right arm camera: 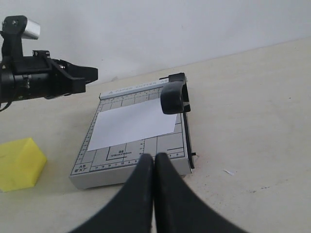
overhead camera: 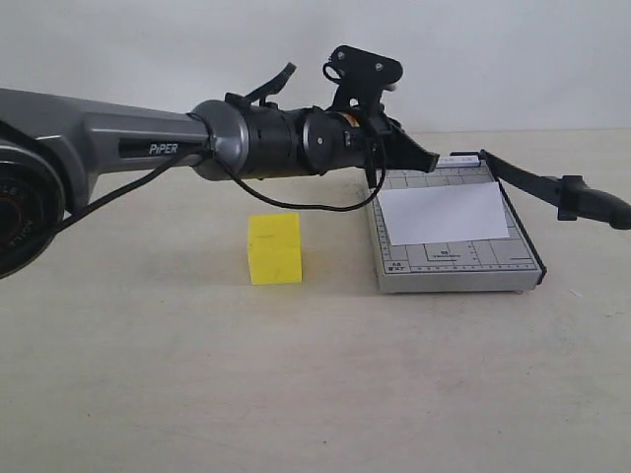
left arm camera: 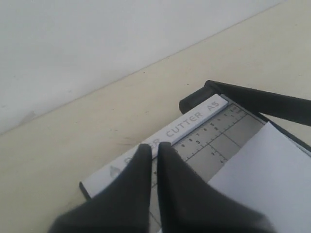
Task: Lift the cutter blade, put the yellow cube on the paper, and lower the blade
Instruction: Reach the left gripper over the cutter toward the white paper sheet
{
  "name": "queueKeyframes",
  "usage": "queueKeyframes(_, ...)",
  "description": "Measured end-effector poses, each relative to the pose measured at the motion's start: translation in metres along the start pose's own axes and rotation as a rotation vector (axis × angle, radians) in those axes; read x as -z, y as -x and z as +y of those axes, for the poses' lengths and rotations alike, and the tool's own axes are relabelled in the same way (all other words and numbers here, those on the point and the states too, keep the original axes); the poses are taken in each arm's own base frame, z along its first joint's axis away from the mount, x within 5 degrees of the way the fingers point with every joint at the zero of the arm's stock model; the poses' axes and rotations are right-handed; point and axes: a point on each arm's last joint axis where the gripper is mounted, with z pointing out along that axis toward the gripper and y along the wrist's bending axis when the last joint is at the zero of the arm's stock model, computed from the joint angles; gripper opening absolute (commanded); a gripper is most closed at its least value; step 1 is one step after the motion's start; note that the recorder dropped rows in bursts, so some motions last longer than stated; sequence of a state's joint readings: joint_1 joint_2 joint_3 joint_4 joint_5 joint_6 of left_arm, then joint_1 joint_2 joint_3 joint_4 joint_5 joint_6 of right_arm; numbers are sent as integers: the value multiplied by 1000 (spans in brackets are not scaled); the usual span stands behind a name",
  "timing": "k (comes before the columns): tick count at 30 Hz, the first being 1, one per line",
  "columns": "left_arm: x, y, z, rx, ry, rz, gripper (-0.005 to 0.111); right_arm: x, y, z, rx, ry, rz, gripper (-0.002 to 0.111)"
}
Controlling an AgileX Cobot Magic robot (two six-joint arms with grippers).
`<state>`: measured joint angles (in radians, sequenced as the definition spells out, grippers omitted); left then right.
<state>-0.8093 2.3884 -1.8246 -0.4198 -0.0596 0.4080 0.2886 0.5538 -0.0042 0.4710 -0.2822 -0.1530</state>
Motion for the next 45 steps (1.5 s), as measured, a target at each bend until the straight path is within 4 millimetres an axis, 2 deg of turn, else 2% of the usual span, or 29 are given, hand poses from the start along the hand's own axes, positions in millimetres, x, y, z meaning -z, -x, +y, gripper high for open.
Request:
queueKeyframes(7, 2, 2, -32, -3, -89, 68, 4, 0, 0, 0, 0, 0, 0, 1)
queueKeyframes(12, 5, 7, -41, 47, -146, 136, 4, 0, 0, 0, 0, 0, 0, 1)
queueKeyframes(16, 7, 14, -38, 108, -191, 177, 4, 0, 0, 0, 0, 0, 0, 1)
queueKeyframes(21, 11, 17, -36, 121, -330, 225, 4, 0, 0, 0, 0, 0, 0, 1)
queueKeyframes(29, 12, 18, -16, 133, -374, 220, 4, 0, 0, 0, 0, 0, 0, 1)
queueKeyframes(33, 9, 12, -7, 140, -373, 239, 4, 0, 0, 0, 0, 0, 0, 1)
queueKeyframes(40, -6, -18, 4, 165, -359, 302, 4, 0, 0, 0, 0, 0, 0, 1)
queueKeyframes(45, -8, -24, 4, 168, -362, 316, 4, 0, 0, 0, 0, 0, 0, 1)
